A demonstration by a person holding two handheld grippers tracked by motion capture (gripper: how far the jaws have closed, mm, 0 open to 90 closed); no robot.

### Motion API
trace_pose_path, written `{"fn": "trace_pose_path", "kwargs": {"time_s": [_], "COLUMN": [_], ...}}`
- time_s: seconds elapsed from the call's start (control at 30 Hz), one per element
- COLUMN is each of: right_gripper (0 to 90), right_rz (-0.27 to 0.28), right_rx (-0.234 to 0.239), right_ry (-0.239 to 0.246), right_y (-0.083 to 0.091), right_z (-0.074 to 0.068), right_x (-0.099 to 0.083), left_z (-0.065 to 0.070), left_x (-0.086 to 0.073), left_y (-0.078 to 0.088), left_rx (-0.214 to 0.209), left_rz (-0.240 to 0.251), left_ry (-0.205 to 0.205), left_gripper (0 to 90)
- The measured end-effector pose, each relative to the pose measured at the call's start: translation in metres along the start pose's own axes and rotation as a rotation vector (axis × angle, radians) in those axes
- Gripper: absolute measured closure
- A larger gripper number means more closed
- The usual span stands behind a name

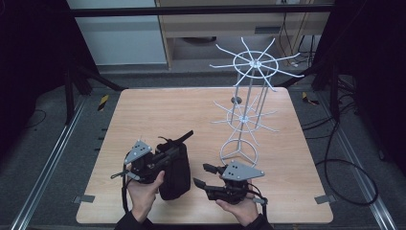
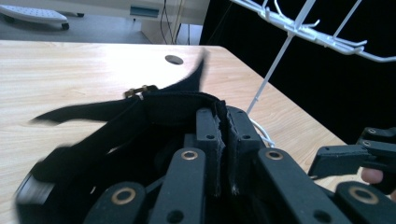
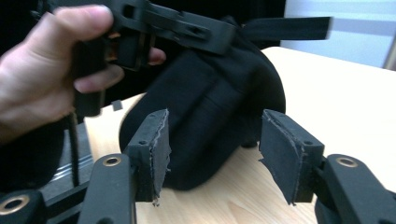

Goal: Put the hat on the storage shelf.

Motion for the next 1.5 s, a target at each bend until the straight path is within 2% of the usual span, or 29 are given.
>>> {"fn": "trace_pose_path", "kwargs": {"time_s": [0.13, 0.23, 0.4, 0.53, 0.63, 0.67, 0.7, 0.73, 0.77, 0.8, 0.87, 0.9, 1.03, 1.07, 1.13, 1.17, 1.2, 1.23, 1.27, 1.3, 1.33, 1.5], "right_gripper": [42.3, 41.7, 41.7, 46.3, 54.5, 54.5, 64.4, 64.4, 74.1, 74.1, 88.0, 89.1, 89.9, 90.0, 90.0, 90.0, 90.0, 90.0, 90.0, 90.0, 90.0, 90.0], "right_rz": [-0.023, -0.057, -0.085, -0.093, -0.085, -0.085, -0.083, -0.083, -0.079, -0.079, -0.082, -0.085, -0.103, -0.119, -0.136, -0.136, -0.144, -0.167, -0.167, -0.190, -0.200, -0.227], "right_rx": [-0.019, -0.022, 0.018, 0.053, 0.074, 0.074, 0.082, 0.082, 0.093, 0.093, 0.106, 0.101, 0.075, 0.044, 0.014, 0.014, -0.001, -0.021, -0.021, -0.025, -0.020, 0.025], "right_ry": [-0.009, -0.017, -0.014, 0.004, 0.000, 0.000, 0.000, 0.000, -0.001, -0.001, -0.005, -0.001, 0.031, 0.057, 0.093, 0.093, 0.116, 0.159, 0.159, 0.195, 0.210, 0.227], "right_y": [0.000, -0.004, -0.016, -0.026, -0.029, -0.029, -0.031, -0.031, -0.032, -0.032, -0.032, -0.032, -0.028, -0.025, -0.022, -0.022, -0.021, -0.019, -0.019, -0.020, -0.021, -0.029], "right_z": [0.005, 0.005, -0.004, -0.015, -0.018, -0.018, -0.018, -0.018, -0.018, -0.018, -0.018, -0.018, -0.014, -0.010, -0.008, -0.008, -0.007, -0.007, -0.007, -0.009, -0.010, -0.016], "right_x": [-0.006, -0.014, -0.021, -0.022, -0.023, -0.023, -0.025, -0.025, -0.026, -0.026, -0.027, -0.027, -0.026, -0.023, -0.021, -0.021, -0.019, -0.015, -0.015, -0.013, -0.012, -0.011], "left_z": [-0.001, 0.003, 0.010, 0.016, 0.020, 0.020, 0.023, 0.023, 0.025, 0.025, 0.027, 0.028, 0.027, 0.025, 0.023, 0.023, 0.022, 0.019, 0.019, 0.014, 0.010, -0.007], "left_x": [0.004, 0.007, 0.008, 0.005, 0.002, 0.002, 0.000, 0.000, -0.002, -0.002, -0.002, -0.002, 0.000, 0.001, 0.002, 0.002, 0.002, 0.002, 0.002, -0.001, -0.002, -0.009], "left_y": [0.005, 0.007, 0.008, 0.005, 0.001, 0.001, -0.001, -0.001, -0.003, -0.003, -0.003, -0.002, -0.001, 0.002, 0.005, 0.005, 0.007, 0.010, 0.010, 0.014, 0.015, 0.025], "left_rx": [-0.016, -0.045, -0.067, -0.087, -0.111, -0.111, -0.120, -0.120, -0.134, -0.134, -0.152, -0.156, -0.171, -0.174, -0.169, -0.169, -0.167, -0.157, -0.157, -0.140, -0.131, -0.097], "left_rz": [0.023, 0.045, 0.064, 0.057, 0.044, 0.044, 0.039, 0.039, 0.030, 0.030, 0.027, 0.028, 0.031, 0.035, 0.037, 0.037, 0.037, 0.032, 0.032, 0.023, 0.017, 0.005], "left_ry": [-0.001, -0.007, -0.022, -0.030, -0.036, -0.036, -0.042, -0.042, -0.047, -0.047, -0.051, -0.055, -0.062, -0.067, -0.080, -0.080, -0.090, -0.104, -0.104, -0.121, -0.125, -0.114], "left_gripper": [84.5, 84.5, 84.5, 84.5, 84.5, 84.6, 84.6, 84.6, 84.6, 84.5, 84.6, 84.6, 84.6, 84.5, 84.5, 84.5, 84.5, 84.5, 84.4, 84.4, 84.4, 84.4]}}
Point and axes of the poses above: each handheld gripper's, and its own axes: y roughly backward along the jaws, x roughly out of its top, z roughly to its right, the point moved 4 cm from there along -y, roughly forward along the jaws, and after that the axes turned 13 degrees about y, right-handed, at the moved point
